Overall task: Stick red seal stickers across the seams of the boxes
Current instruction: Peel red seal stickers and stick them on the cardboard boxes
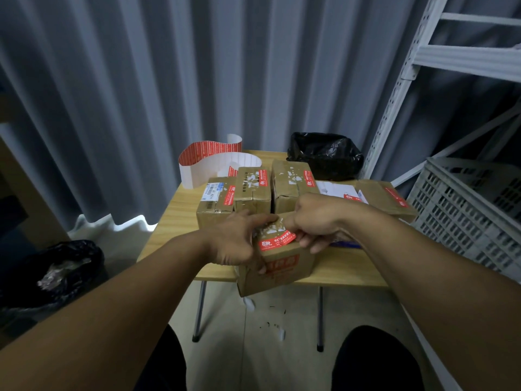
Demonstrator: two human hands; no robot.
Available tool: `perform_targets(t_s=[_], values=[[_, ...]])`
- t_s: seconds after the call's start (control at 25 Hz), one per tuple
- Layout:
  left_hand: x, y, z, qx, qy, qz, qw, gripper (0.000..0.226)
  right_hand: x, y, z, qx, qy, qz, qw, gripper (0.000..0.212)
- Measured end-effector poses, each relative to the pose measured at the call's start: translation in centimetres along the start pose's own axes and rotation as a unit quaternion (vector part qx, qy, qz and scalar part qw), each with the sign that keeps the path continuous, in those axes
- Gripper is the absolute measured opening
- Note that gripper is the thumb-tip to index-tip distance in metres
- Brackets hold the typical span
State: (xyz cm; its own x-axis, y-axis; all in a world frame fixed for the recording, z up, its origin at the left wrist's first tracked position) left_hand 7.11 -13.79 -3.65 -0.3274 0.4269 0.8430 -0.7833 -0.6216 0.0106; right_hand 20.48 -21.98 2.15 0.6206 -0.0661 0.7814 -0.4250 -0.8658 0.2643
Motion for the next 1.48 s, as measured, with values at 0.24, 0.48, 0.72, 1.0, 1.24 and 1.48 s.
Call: perform_targets(t_s=[0.24, 0.48, 0.72, 1.0, 1.24, 1.48], values=[[-0.3, 0.0, -0.3, -0.001, 0.012, 0.003, 1.0, 0.114, 0.0, -0.3, 0.3, -0.026, -0.039, -0.004, 0.999, 0.018], [-0.2, 0.0, -0.4, -0.005, 0.033, 0.008, 0.999, 0.107, -0.6, -0.1, -0.2, -0.014, -0.046, 0.007, 0.999, 0.021], [-0.1, 0.1, -0.3, 0.0, 0.05, 0.019, 0.999, 0.121, -1.5, -0.1, -1.0, -0.008, 0.031, 0.018, 0.999, 0.016], [0.0, 0.3, -0.1, 0.001, 0.052, 0.022, 0.998, 0.114, -1.6, 0.3, -1.4, -0.007, 0.05, -0.001, 0.999, 0.009], [0.3, 0.5, 0.4, 0.0, 0.05, 0.021, 0.999, 0.109, -1.7, 0.4, -1.3, 0.013, 0.038, 0.003, 0.999, 0.012], [0.5, 0.6, 0.7, 0.0, 0.069, 0.013, 0.998, 0.099, -1.6, 0.1, -1.0, 0.0, -0.005, -0.015, 1.0, 0.014]])
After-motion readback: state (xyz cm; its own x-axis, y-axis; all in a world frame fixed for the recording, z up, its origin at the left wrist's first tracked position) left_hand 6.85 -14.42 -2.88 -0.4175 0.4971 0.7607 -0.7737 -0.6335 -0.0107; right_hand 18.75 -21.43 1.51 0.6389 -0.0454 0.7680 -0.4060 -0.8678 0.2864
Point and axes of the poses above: each hand's wrist, its own y-axis away from the middle knuckle, its own x-axis out of the back of the hand, z = x × y, the point moved 5 cm from there along -y, towards the middle knuckle, and after that the axes turned 12 degrees about z, right-handed, at the moved point
